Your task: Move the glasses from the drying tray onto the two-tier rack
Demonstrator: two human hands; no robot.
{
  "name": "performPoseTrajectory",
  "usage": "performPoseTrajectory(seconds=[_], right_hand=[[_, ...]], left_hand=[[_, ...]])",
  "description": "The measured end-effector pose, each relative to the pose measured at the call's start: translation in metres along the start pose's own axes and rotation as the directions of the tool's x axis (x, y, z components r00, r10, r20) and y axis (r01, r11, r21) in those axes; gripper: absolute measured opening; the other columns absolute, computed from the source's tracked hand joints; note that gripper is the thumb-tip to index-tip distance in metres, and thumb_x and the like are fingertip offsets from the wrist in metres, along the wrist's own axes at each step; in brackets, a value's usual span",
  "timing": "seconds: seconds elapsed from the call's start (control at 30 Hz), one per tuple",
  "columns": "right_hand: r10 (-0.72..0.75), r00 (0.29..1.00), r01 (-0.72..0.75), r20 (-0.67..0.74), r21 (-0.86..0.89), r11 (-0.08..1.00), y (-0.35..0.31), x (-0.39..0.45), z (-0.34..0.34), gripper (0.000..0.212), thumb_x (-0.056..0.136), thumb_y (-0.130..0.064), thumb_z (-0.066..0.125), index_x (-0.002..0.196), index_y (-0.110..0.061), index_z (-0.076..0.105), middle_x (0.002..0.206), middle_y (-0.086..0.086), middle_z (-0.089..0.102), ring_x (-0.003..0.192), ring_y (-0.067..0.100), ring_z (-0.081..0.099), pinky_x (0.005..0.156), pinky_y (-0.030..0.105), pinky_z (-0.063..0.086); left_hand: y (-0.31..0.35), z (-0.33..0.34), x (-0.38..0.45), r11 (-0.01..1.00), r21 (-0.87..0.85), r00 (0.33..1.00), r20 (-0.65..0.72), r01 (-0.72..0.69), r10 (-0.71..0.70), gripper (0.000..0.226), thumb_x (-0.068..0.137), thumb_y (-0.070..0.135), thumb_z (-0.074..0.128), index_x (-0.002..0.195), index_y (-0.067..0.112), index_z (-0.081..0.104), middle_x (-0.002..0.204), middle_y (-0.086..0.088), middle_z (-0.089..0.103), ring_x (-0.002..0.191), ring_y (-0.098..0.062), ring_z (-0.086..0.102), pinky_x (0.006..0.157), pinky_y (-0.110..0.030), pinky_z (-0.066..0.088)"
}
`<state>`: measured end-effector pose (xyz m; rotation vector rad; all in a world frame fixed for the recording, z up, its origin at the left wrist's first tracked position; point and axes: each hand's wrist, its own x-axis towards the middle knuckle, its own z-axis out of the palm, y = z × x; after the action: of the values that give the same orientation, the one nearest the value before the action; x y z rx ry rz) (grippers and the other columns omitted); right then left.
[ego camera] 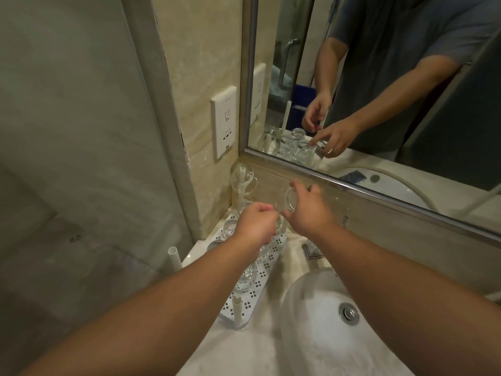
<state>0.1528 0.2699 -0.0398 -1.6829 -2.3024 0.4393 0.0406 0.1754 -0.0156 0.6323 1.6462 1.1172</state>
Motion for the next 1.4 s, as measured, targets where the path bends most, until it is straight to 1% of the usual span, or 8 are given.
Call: performPoseTrajectory(seconds=[0.3,0.5,0.63,0.77,0.83,0.97,1.23,1.4], right_hand=[[-0.005,0.996,0.004,-0.089,-0.009,1.000,0.007,-0.009,-0.010,0.058,0.081,-0.036,0.072,0.133,-0.034,0.046,0.123,0.007,0.045,0.075,0.022,0.052,0.063,0.028,0.039],[-0.115,0.960,0.115,-0.254,-0.013,0.993,-0.002,-0.042,-0.045,0.054,0.078,-0.041,0.071,0.126,-0.037,0.047,0.112,0.000,0.045,0.074,0.019,0.055,0.062,0.032,0.051],[-0.184,0.932,0.197,-0.313,0.012,0.980,-0.018,-0.071,-0.060,0.054,0.077,-0.039,0.071,0.126,-0.038,0.047,0.111,-0.003,0.043,0.076,0.017,0.055,0.063,0.036,0.054],[-0.220,0.911,0.268,-0.350,0.094,0.959,-0.032,-0.099,-0.065,0.057,0.074,-0.029,0.074,0.125,-0.036,0.050,0.113,-0.004,0.043,0.084,0.015,0.055,0.068,0.034,0.054],[-0.230,0.895,0.301,-0.383,0.137,0.944,-0.037,-0.112,-0.065,0.058,0.072,-0.024,0.075,0.123,-0.035,0.051,0.114,-0.005,0.042,0.084,0.011,0.054,0.068,0.028,0.052],[-0.209,0.880,0.316,-0.426,0.199,0.928,-0.043,-0.130,-0.065,0.058,0.071,-0.020,0.075,0.119,-0.037,0.048,0.116,-0.010,0.039,0.087,0.001,0.049,0.067,0.010,0.043],[-0.178,0.896,0.337,-0.407,0.362,0.869,-0.047,-0.154,-0.066,0.071,0.073,-0.007,0.080,0.122,-0.037,0.038,0.122,-0.008,0.036,0.100,-0.011,0.047,0.072,0.001,0.040],[-0.095,0.938,0.259,-0.334,0.491,0.832,-0.051,-0.154,-0.075,0.091,0.072,-0.017,0.084,0.130,-0.054,0.025,0.133,-0.010,0.041,0.110,-0.009,0.049,0.078,0.006,0.042]], left_hand=[[-0.006,-0.002,-0.007,0.997,-0.049,0.998,0.020,0.066,-0.065,0.017,0.092,0.013,0.053,0.107,0.020,0.060,0.085,-0.004,0.059,0.072,-0.020,0.057,0.056,-0.028,0.044],[0.000,0.001,-0.020,0.992,-0.094,0.994,0.075,0.089,-0.082,0.019,0.094,0.028,0.054,0.108,0.017,0.061,0.095,-0.003,0.062,0.075,-0.020,0.062,0.061,-0.031,0.048],[0.012,0.002,-0.035,0.924,-0.265,0.938,0.285,0.277,-0.200,0.051,0.094,0.059,0.051,0.118,0.015,0.058,0.107,-0.007,0.071,0.084,-0.024,0.071,0.070,-0.037,0.055],[0.022,-0.001,-0.047,0.829,-0.416,0.897,0.390,0.373,-0.208,0.079,0.082,0.077,0.053,0.122,0.010,0.060,0.075,-0.005,0.071,0.070,-0.024,0.072,0.071,-0.038,0.058],[0.026,-0.004,-0.053,0.823,-0.442,0.908,0.369,0.358,-0.197,0.083,0.076,0.078,0.059,0.123,0.009,0.060,0.082,-0.004,0.066,0.074,-0.024,0.070,0.067,-0.038,0.060],[0.031,-0.007,-0.067,0.795,-0.490,0.913,0.362,0.357,-0.187,0.074,0.072,0.073,0.069,0.120,0.017,0.057,0.112,-0.004,0.065,0.109,-0.031,0.068,0.091,-0.049,0.055],[0.040,-0.015,-0.094,0.853,-0.499,0.960,0.281,0.154,-0.009,0.049,0.079,0.052,0.077,0.119,0.026,0.063,0.113,-0.003,0.067,0.075,-0.023,0.075,0.067,-0.043,0.061],[0.044,-0.015,-0.103,0.873,-0.487,0.955,0.245,-0.028,0.167,0.054,0.081,0.039,0.079,0.129,0.025,0.058,0.114,0.004,0.074,0.093,-0.019,0.074,0.065,-0.037,0.060]])
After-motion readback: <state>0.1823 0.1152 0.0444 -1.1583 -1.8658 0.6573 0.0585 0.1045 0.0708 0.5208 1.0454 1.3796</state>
